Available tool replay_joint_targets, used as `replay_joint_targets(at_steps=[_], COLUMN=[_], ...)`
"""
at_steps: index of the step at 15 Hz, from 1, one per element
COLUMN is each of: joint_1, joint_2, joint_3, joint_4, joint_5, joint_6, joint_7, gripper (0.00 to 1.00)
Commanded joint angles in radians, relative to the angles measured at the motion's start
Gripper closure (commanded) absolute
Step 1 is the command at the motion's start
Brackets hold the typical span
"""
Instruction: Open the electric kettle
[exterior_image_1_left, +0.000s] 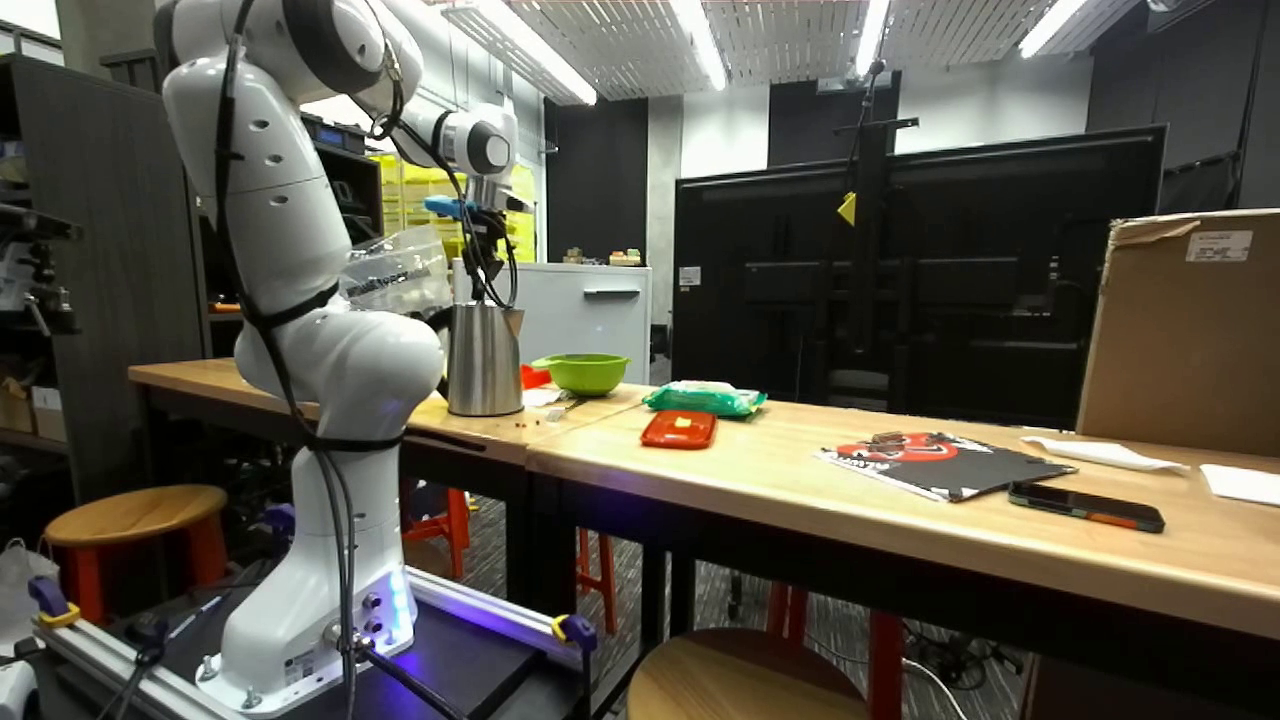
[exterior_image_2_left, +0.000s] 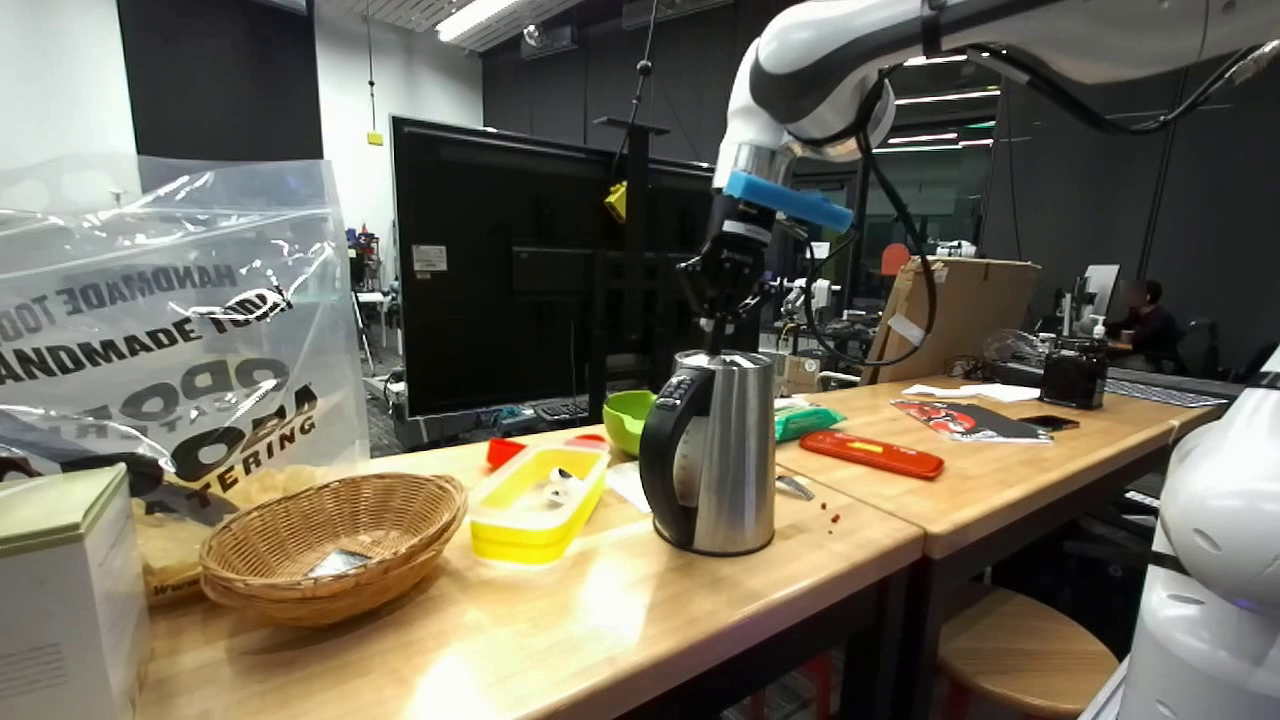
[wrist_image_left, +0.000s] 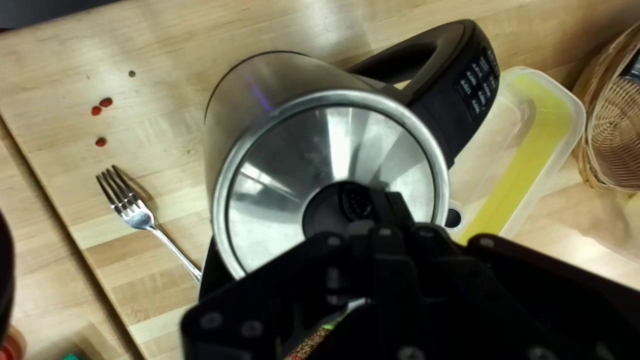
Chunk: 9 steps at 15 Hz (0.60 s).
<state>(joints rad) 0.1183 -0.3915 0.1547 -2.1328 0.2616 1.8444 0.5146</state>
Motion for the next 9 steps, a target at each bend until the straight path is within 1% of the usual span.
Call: replay_joint_targets(at_steps=[1, 3, 7, 9], joint_1=[-0.014, -0.021, -0.027, -0.028], joint_2=[-0.028, -0.031, -0.011, -0.003], joint_3=[-0.007, -0.004, 0.004, 0.001], joint_4=[-0.064, -0.061, -0.021, -0.020], joint_5=[0.054, 0.055, 0.033, 0.037], joint_6=[0.043, 0.029, -0.052, -0.059], joint_7=[-0.048, -0.044, -0.012, -0.024], gripper=[1.00, 1.00, 1.00, 1.00])
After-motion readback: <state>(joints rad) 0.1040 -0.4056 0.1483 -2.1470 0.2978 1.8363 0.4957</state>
